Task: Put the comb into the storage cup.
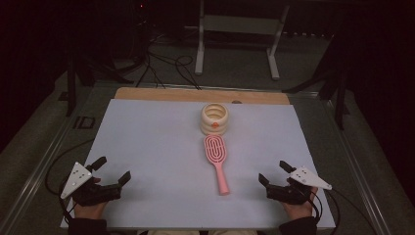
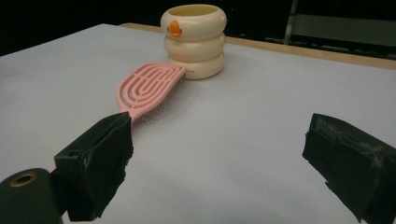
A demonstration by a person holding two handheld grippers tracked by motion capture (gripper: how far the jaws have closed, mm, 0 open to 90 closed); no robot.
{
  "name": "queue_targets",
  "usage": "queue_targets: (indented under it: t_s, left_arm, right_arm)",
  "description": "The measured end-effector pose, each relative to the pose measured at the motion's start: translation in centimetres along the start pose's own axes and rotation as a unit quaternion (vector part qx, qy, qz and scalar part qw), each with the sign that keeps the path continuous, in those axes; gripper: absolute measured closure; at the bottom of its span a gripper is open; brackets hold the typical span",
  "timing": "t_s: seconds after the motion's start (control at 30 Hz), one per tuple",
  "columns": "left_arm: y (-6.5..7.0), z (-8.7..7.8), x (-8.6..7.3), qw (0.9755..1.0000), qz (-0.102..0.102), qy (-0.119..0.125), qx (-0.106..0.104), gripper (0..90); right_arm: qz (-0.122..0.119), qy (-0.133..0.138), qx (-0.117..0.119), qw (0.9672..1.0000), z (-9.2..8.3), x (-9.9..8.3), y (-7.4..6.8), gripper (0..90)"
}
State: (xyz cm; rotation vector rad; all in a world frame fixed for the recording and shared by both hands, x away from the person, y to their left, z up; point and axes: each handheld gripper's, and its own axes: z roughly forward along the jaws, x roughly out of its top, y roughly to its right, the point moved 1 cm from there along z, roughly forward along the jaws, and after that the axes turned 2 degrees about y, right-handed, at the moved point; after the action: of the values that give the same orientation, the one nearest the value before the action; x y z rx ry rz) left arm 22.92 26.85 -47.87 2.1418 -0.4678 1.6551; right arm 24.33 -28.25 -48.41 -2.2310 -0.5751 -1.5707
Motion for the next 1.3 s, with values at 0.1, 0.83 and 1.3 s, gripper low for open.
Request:
queue_targets:
  t_s: [0.1,0.83,1.3]
  left_arm:
    - [0.1,0.1,-0.2,1.0,0.002,-0.004,0.0,0.2]
    - [0.7,0.2,-0.5,0.9999,0.012,-0.012,0.0,0.2]
    - [1.0,0.3,-0.6,0.9998,0.015,-0.01,0.001,0.3]
  right_arm:
    - [0.001,-0.002,0.0,1.0,0.1,0.0,0.0,7.8]
    - [-0.001,-0.031,0.021,0.9993,0.8,2.1,-0.6,10.5]
    - [-0.004,-0.037,0.034,0.9987,2.7,3.4,-2.9,29.5]
